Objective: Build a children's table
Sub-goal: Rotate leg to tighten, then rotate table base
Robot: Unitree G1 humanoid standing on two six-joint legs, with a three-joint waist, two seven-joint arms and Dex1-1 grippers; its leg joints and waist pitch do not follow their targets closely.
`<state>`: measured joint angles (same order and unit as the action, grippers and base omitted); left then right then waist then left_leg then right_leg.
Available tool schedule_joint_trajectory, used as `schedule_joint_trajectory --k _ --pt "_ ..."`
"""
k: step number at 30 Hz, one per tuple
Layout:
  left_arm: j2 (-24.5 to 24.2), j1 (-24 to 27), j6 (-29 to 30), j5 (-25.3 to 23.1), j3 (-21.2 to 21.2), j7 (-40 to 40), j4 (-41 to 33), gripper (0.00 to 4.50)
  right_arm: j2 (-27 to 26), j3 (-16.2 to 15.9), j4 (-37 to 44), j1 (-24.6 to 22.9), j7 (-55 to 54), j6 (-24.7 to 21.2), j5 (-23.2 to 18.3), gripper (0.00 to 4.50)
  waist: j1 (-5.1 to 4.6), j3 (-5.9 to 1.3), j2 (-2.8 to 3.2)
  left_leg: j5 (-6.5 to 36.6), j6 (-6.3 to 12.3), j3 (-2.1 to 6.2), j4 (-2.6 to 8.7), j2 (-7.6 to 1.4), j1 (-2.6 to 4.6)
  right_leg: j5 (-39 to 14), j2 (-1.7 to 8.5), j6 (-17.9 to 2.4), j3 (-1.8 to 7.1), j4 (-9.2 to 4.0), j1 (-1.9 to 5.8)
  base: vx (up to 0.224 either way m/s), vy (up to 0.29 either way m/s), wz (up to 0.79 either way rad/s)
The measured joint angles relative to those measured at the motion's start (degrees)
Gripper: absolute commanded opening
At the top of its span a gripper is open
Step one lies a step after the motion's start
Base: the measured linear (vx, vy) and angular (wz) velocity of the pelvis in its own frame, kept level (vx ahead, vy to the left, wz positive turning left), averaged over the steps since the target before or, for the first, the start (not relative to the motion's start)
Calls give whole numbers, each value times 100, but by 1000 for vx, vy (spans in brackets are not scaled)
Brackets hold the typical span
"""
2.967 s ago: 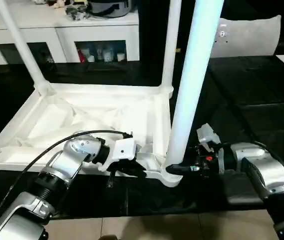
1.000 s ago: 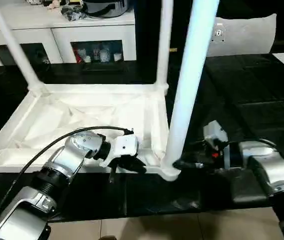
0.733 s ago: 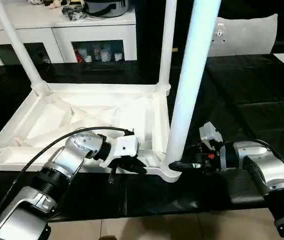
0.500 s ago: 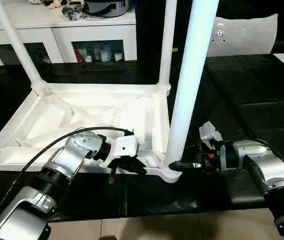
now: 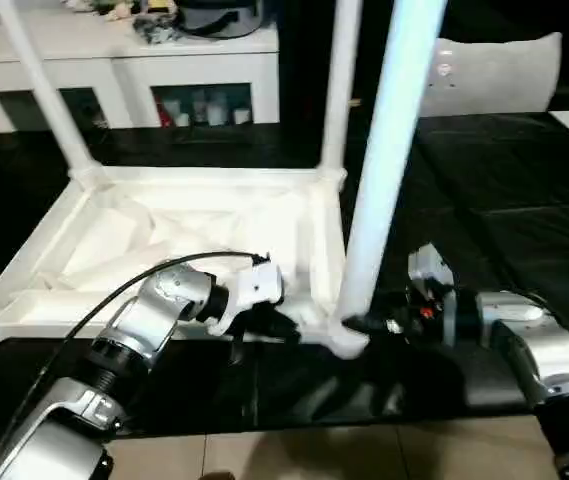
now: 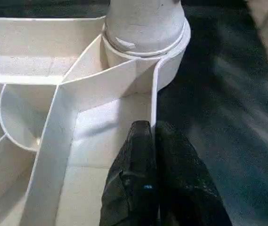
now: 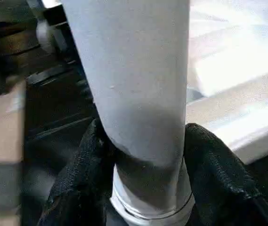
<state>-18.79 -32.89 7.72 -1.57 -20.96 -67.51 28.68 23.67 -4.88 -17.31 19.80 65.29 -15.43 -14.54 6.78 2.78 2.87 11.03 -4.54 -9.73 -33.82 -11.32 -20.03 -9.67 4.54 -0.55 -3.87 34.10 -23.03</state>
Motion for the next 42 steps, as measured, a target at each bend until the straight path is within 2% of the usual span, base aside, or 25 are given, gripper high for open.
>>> schedule_joint_trajectory --k 3,7,10,11,12,14,16,18,20,26,27,29,32,36,42 --pt "279 -82 308 -92 131 615 107 0 -405 228 -142 67 -949 25 163 190 -173 2 -2 -5 -6 0 -5 4 -8 0 1 0 3 -5 -1 0 0 0" --pt "783 -208 621 -98 369 1434 379 0 -869 465 -156 225 -2213 -208 385 189 -325 5 -8 -5 -5 1 -2 7 -11 1 1 1 2 -7 -6 0 0 0" --pt "1142 -401 797 -130 497 2095 644 0 -1410 689 -152 392 -3394 -446 572 189 -383 5 -7 -4 -7 4 6 5 -22 5 -2 1 -1 -4 -18 0 0 0" --pt "1215 -416 809 -149 519 2224 662 0 -1538 769 -142 406 -3618 -483 569 189 -387 5 -8 -4 -7 4 15 5 -25 5 -2 1 -3 -6 -21 0 0 0" --pt "1273 -421 806 -160 539 2316 663 0 -1656 846 -109 407 -3812 -502 569 258 -388 5 -8 -2 -7 5 23 4 -35 6 -2 1 -6 -6 -29 0 0 0" --pt "1277 -431 734 -166 519 2329 663 0 -1802 909 -69 413 -3975 -492 493 258 -379 2 -3 -1 -5 6 37 1 -50 15 -5 -16 -9 -6 -43 0 0 0" --pt "1274 -434 662 -189 493 2323 662 0 -1845 931 -60 414 -4070 -459 456 292 -344 -3 5 -5 7 5 49 0 -61 9 -6 -20 -11 -5 -56 0 0 0" --pt "1245 -434 511 -249 432 2300 662 0 -1846 931 17 369 -4093 -460 416 302 -320 -3 6 -7 12 6 51 0 -78 8 -6 -22 -13 -6 -69 0 0 0" --pt "1219 -433 380 -292 382 2288 663 0 -1854 922 175 252 -4094 -449 400 322 -299 -3 6 -14 24 7 39 -1 -101 9 -6 -23 -14 -2 -89 0 0 0" --pt "1046 -349 -81 -394 213 2185 660 0 -1609 712 613 -237 -3856 -237 521 380 -192 -2 6 4 -5 5 29 -1 -99 14 -5 -23 -11 0 -85 0 0 0" --pt "1039 -326 -110 -393 208 2150 631 43 -1523 675 738 -333 -3743 -239 519 389 -178 -2 7 4 -5 5 28 -1 -99 16 -5 -22 -10 0 -86 0 0 0" --pt "1001 -240 -99 -363 215 2051 492 53 -1437 667 914 -466 -3580 -253 468 392 -167 -2 8 4 -6 5 27 -1 -99 17 -4 -20 -8 0 -87 0 0 0" --pt "895 -4 64 -209 247 1790 51 82 -1270 676 1165 -640 -3262 -253 270 430 -167 0 7 5 -4 6 27 -2 -102 17 -4 -20 -8 -1 -92 0 0 0" --pt "770 104 214 -35 240 1554 -558 115 -1187 666 1242 -601 -3112 -18 217 449 -166 -2 11 5 -5 6 27 -2 -101 18 -4 -22 -8 0 -89 0 0 0" --pt "205 453 536 -83 192 1307 -1184 160 -933 662 1096 -275 -2944 129 264 450 -204 -1 11 2 -9 4 24 -4 -94 17 -5 -13 -8 6 -89 0 0 0"
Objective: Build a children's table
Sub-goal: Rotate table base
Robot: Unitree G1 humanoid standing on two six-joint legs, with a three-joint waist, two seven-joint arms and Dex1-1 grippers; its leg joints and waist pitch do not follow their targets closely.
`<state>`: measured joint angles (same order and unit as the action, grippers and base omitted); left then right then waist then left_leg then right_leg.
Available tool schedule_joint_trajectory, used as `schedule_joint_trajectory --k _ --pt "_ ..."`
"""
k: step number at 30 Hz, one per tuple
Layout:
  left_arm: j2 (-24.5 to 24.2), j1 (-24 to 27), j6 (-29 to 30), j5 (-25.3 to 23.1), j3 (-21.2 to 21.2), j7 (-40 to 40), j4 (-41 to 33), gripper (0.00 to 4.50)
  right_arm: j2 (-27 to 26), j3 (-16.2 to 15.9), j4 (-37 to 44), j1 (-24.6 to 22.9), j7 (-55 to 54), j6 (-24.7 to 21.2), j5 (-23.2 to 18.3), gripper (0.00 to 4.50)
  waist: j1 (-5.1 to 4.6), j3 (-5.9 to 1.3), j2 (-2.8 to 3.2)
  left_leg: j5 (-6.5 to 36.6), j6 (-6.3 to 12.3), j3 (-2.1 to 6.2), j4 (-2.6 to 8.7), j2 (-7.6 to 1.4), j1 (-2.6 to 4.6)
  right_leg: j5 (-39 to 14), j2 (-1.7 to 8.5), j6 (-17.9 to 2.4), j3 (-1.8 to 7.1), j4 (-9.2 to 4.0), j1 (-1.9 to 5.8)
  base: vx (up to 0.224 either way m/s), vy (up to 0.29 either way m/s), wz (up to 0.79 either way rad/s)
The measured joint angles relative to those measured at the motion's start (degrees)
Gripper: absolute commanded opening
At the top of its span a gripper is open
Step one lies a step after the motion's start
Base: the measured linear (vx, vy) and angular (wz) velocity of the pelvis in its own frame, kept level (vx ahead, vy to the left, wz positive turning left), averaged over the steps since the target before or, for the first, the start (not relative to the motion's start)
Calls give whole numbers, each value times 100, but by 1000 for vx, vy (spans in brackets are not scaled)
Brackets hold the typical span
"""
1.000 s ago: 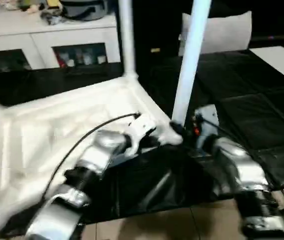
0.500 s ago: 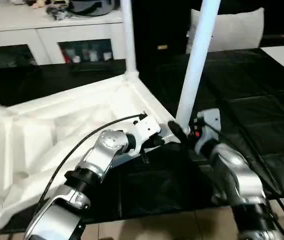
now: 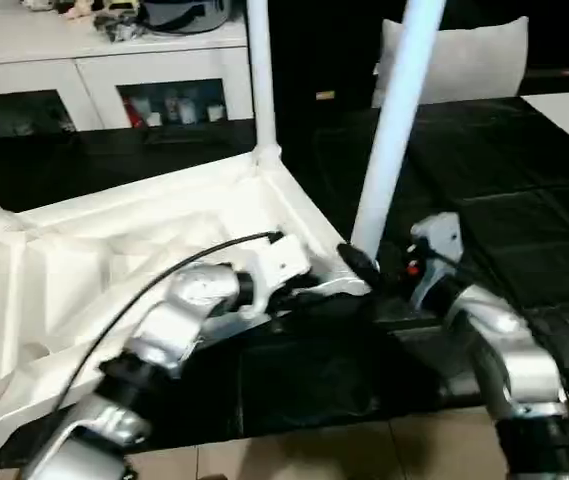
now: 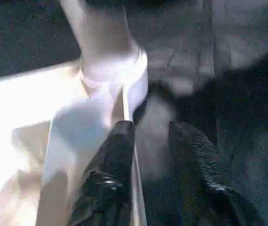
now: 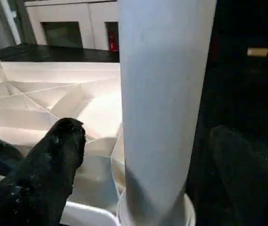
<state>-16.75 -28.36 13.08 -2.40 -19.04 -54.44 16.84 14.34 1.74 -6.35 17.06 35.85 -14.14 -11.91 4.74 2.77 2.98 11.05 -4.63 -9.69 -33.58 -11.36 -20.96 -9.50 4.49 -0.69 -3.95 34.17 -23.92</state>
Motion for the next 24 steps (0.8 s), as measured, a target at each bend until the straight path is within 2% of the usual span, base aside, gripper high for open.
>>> schedule_joint_trajectory --k 4,9,15,19,24 --pt "-512 339 373 -3 9 -215 -694 184 44 -57 -295 269 71 88 53 450 -2 -2 3 -1 -3 0 0 -2 1 10 -2 -16 0 1 1 0 0 0" --pt "-1123 600 479 -348 0 -234 -910 224 -38 -90 -803 564 -128 119 127 450 12 1 -3 -3 -5 0 -5 -3 0 12 -3 -18 0 2 -3 0 0 0" --pt "-1356 760 646 -399 65 -205 -1077 224 -176 -32 -1296 879 -453 107 155 450 35 1 -5 -3 -5 1 -14 -2 8 14 -2 -18 1 2 -3 0 0 0" --pt "-1535 820 735 -350 176 -218 -1247 224 -196 167 -1934 1243 -1063 115 161 450 42 1 -4 -3 -6 -1 -26 -1 10 16 -1 -20 0 16 -3 0 0 0" --pt "-1633 864 711 -276 232 -237 -1270 224 81 562 -2418 1427 -1566 262 173 450 145 1 -5 -5 -7 -4 -41 6 11 15 2 -18 9 20 14 0 0 0"
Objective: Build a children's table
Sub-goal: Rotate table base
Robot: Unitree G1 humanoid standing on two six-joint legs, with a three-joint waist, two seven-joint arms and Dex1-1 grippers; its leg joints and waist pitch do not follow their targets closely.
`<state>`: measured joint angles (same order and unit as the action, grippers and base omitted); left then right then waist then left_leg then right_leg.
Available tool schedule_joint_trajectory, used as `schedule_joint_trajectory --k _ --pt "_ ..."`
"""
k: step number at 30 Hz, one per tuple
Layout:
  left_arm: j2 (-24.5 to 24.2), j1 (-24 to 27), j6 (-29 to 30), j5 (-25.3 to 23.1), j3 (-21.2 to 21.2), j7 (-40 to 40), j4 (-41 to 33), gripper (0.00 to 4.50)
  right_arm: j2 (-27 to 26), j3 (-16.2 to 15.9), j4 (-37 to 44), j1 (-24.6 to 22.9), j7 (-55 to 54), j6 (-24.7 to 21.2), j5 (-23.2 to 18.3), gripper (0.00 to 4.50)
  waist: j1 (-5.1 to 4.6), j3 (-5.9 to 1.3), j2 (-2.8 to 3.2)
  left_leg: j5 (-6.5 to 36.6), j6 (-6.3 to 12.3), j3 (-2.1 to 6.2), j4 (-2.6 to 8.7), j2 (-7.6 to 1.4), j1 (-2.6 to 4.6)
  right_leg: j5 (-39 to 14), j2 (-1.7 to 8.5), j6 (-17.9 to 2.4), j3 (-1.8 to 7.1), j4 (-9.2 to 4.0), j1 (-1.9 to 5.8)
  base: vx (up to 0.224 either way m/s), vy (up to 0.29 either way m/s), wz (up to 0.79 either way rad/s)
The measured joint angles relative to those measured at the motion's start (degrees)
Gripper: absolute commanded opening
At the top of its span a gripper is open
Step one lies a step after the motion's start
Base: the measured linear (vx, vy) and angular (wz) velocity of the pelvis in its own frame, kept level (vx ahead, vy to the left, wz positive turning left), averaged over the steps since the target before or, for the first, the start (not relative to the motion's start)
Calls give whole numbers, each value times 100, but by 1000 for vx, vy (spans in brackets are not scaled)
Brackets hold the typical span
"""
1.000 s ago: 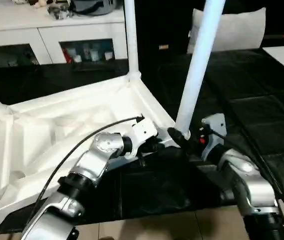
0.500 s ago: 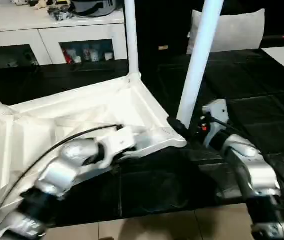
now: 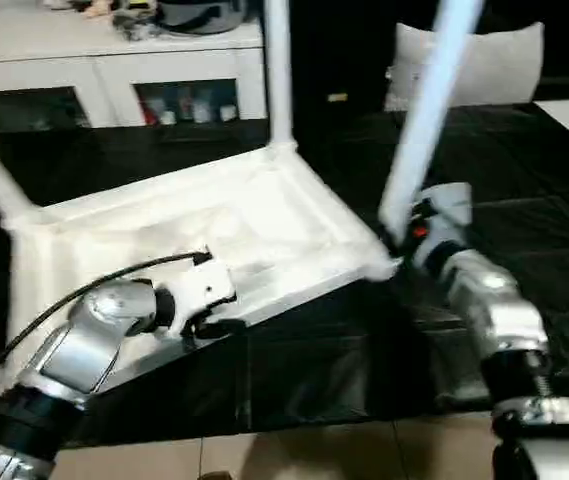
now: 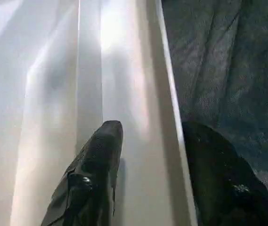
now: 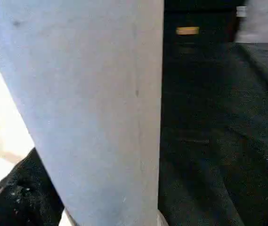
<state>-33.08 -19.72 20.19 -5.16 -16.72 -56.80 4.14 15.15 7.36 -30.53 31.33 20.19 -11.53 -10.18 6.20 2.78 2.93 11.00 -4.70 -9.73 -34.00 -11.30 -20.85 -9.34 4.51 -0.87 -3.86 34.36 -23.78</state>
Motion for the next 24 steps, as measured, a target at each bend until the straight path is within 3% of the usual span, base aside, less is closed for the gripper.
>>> schedule_joint_trajectory --k 14,18,24 --pt "115 -244 -275 -310 -13 628 815 224 1258 708 -877 -8 -294 436 -3 450 78 -1 3 -7 12 -2 -24 9 -22 -4 10 8 -1 8 9 0 0 0" --pt "682 -768 -597 -588 -24 1628 1595 224 1421 797 -1060 -5 -319 641 13 450 16 0 4 -9 13 -1 -35 7 -29 7 8 19 -8 10 5 0 0 0" --pt "1251 -847 -1024 -411 353 2396 1644 224 1395 795 -853 -162 150 816 -109 450 -128 -4 10 -6 17 -1 -34 5 -33 5 6 24 -8 7 3 0 0 0"
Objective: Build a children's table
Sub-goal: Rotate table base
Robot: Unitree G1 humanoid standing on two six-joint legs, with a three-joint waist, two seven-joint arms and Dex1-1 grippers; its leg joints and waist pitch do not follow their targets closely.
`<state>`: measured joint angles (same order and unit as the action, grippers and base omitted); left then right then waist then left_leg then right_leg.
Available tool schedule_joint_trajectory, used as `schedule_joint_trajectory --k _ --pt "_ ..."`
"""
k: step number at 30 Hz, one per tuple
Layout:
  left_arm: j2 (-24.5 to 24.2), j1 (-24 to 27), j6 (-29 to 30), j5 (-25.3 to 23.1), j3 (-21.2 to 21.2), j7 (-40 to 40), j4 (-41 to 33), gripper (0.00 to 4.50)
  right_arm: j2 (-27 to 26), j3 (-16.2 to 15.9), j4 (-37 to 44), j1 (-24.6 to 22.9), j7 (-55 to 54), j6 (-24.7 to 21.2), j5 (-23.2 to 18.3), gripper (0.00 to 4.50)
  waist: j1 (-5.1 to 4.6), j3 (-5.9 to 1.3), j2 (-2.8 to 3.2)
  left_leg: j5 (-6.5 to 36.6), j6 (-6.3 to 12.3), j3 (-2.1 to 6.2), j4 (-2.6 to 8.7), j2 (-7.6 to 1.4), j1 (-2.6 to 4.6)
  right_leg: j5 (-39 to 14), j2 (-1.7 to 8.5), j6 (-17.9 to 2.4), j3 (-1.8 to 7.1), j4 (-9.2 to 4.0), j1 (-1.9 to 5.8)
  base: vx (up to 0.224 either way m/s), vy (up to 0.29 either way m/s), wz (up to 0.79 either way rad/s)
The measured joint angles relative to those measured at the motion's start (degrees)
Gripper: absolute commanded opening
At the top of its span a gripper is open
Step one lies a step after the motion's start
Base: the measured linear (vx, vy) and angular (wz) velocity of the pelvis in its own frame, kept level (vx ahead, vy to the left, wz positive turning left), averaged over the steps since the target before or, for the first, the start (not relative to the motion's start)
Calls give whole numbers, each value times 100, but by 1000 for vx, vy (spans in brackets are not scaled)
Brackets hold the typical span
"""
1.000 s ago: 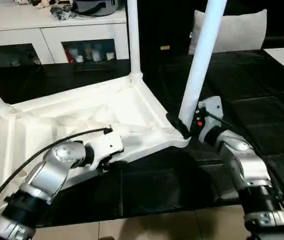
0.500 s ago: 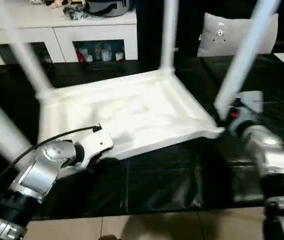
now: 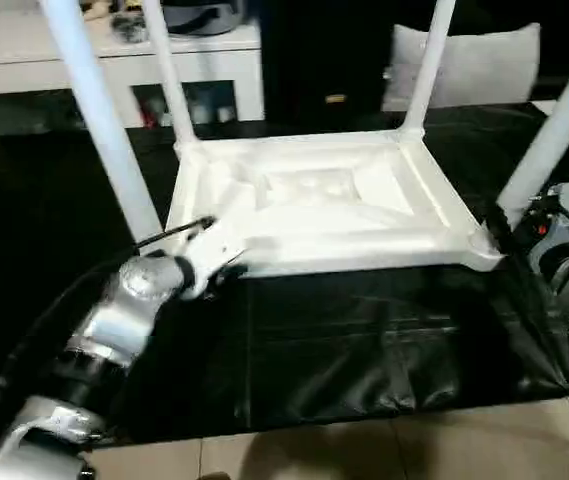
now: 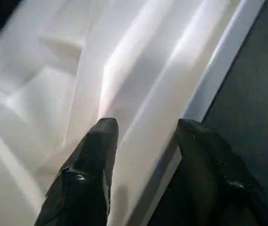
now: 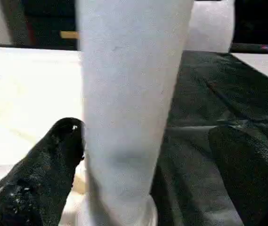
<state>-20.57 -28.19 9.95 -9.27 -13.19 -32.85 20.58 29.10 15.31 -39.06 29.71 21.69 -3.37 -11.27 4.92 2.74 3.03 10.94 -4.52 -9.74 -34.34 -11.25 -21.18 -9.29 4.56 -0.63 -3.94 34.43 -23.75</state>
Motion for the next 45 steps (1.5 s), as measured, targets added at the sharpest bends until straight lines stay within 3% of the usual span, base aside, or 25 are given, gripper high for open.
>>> schedule_joint_trajectory --k 3,8,15,20,21,24,27,31,38,45 --pt "384 286 -128 295 279 357 -139 224 -193 -13 419 -269 60 16 -68 450 -25 -1 2 3 5 -3 2 -7 -26 -1 -4 1 -1 -2 -15 0 0 0" --pt "485 1111 -42 539 761 828 -804 241 -350 -9 1377 -926 -9 40 -209 450 4 -1 4 5 5 -3 2 -23 -23 -9 -14 11 -7 -5 -26 0 0 0" --pt "839 2576 -12 702 1618 1686 -2219 293 -720 -163 3610 -2376 12 -696 -591 450 5 -3 9 11 12 5 11 -26 -10 -28 -16 47 -5 -46 -4 0 0 0" --pt "1093 2992 -95 696 1983 2281 -2489 329 -896 -417 3960 -2547 -9 -993 -674 450 -24 -2 7 10 12 6 10 -23 -1 -29 -17 50 -4 -55 -4 0 0 0" --pt "1256 3036 -179 698 2148 2567 -2482 341 -1019 -586 4115 -2538 1 -1110 -716 450 -55 -1 5 10 12 8 10 -23 -1 -29 -17 50 -8 -61 -4 0 0 0" --pt "1280 2897 -221 747 2247 2751 -2419 368 -1115 -1047 4290 -2489 114 -1374 -718 450 -97 3 -2 10 12 26 11 -25 -9 -28 -21 52 -19 -88 0 0 0 0" --pt "1155 2498 -265 844 2328 2743 -2142 386 -1107 -1247 4353 -2424 267 -1784 -791 450 -89 2 -3 10 13 32 15 -23 -15 -24 -22 59 -18 -139 22 0 0 0" --pt "854 1875 -342 1056 2387 2405 -1609 416 -1208 -1297 4290 -2293 192 -1989 -790 450 -125 3 -5 9 17 32 10 3 -13 -23 -9 59 7 -148 32 0 0 0" --pt "599 1115 -458 1361 2399 1750 -655 448 -1201 -1474 4055 -2137 -368 -2616 -356 450 -135 -5 3 14 23 37 27 14 -2 30 -7 85 19 -127 33 0 0 0" --pt "258 591 -179 2197 2559 249 182 448 -1304 -1389 3220 -1777 -576 -2420 -188 450 -116 -7 8 14 21 21 55 13 -20 33 -6 51 18 -120 0 0 0 0"
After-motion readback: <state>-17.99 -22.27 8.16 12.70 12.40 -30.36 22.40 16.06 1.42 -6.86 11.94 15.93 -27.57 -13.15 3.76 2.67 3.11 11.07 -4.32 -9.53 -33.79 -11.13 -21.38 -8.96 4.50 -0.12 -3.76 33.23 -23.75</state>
